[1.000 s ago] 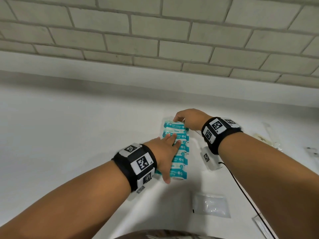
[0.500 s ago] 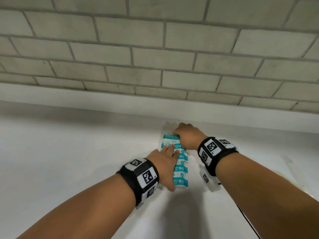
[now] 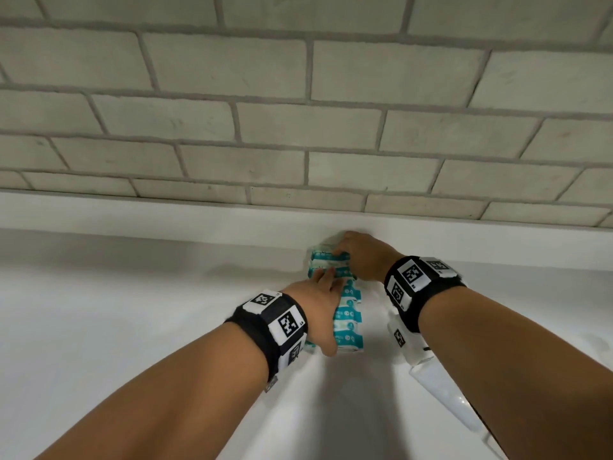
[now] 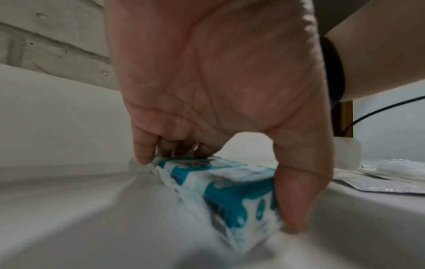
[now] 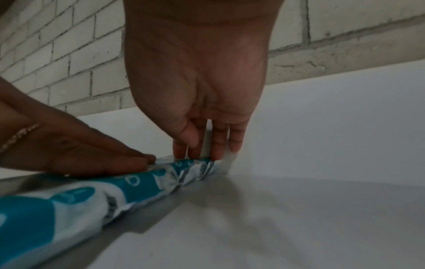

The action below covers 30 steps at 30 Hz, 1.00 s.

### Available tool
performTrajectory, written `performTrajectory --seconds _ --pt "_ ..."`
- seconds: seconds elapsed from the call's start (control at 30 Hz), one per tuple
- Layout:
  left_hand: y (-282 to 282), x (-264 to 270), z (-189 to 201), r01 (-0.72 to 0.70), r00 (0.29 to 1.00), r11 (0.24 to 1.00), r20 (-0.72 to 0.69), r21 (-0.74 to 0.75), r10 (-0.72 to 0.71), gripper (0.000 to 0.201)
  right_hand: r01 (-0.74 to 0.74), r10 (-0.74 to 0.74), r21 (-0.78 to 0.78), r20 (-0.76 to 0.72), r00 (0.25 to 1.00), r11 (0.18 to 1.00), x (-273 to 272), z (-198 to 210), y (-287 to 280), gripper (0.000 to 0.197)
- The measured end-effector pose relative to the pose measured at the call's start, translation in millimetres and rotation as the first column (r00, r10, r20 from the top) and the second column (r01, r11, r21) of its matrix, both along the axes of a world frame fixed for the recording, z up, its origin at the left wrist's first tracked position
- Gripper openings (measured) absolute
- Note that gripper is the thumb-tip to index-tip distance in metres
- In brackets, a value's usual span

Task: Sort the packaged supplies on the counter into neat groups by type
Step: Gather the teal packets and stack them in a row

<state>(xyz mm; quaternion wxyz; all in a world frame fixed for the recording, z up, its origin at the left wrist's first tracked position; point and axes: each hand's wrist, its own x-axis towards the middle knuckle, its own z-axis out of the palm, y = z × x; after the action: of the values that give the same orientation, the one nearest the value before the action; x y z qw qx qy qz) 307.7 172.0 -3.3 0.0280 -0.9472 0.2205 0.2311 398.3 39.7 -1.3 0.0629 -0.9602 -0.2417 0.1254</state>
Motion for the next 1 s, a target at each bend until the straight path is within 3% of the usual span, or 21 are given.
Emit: performTrajectory --seconds 0.1,0.2,0.27,0.33,0.4,0.43,0.5,0.63,0.83,1.0 --pt "10.2 3.5 3.3 -0.006 0.996 0.999 -0.093 -0.035 0.002 0.123 0.086 -0.086 0.149 -0.005 0.996 0.985 -10.0 5.0 -7.2 0.030" --pt "24.2 11.6 8.4 -0.212 0.964 0.944 -0.215 -0.252 0.159 0.118 0.375 -0.403 0.385 -0.009 0.915 0.843 -15.5 7.9 -26.1 0.038" --pt "26.1 18.7 10.6 -0.455 0.890 0.760 -0.257 -0.464 0.376 0.107 0.541 -0.525 0.513 -0.193 0.829 0.666 -15.4 0.8 -38.5 0.036" --pt "23.5 28.8 5.1 -0.652 0.748 0.485 -0.391 -0.582 0.536 0.100 0.647 -0.486 0.557 -0.429 0.761 0.521 -17.7 -8.1 -39.7 0.039" --pt "21.8 38.8 -7.8 -0.773 0.606 0.213 -0.598 -0.597 0.524 0.118 0.744 -0.408 0.562 -0.622 0.669 0.362 -23.3 -18.5 -34.3 0.048" --pt "22.3 43.7 -15.8 -0.795 0.568 0.108 -0.671 -0.596 0.477 0.128 0.775 -0.352 0.562 -0.690 0.632 0.289 -26.7 -23.3 -31.1 0.054" --pt "21.4 49.3 -25.5 -0.803 0.536 -0.035 -0.747 -0.594 0.393 0.127 0.793 -0.243 0.561 -0.756 0.608 0.237 -30.0 -30.8 -25.1 0.059" --pt "8.5 47.1 -20.4 -0.825 0.493 -0.153 -0.825 -0.544 0.277 0.102 0.780 -0.205 0.562 -0.759 0.619 0.274 -30.3 -35.7 -16.4 0.064" --pt "7.3 46.1 -21.0 -0.833 0.478 -0.176 -0.842 -0.525 0.251 0.097 0.792 -0.206 0.560 -0.768 0.607 0.244 -38.2 -30.8 -16.9 0.062" --pt "22.8 15.6 -10.1 -0.792 0.495 -0.188 -0.792 -0.580 0.357 0.097 0.807 -0.165 0.562 -0.791 0.589 0.183 -73.0 -2.1 -22.8 0.050"
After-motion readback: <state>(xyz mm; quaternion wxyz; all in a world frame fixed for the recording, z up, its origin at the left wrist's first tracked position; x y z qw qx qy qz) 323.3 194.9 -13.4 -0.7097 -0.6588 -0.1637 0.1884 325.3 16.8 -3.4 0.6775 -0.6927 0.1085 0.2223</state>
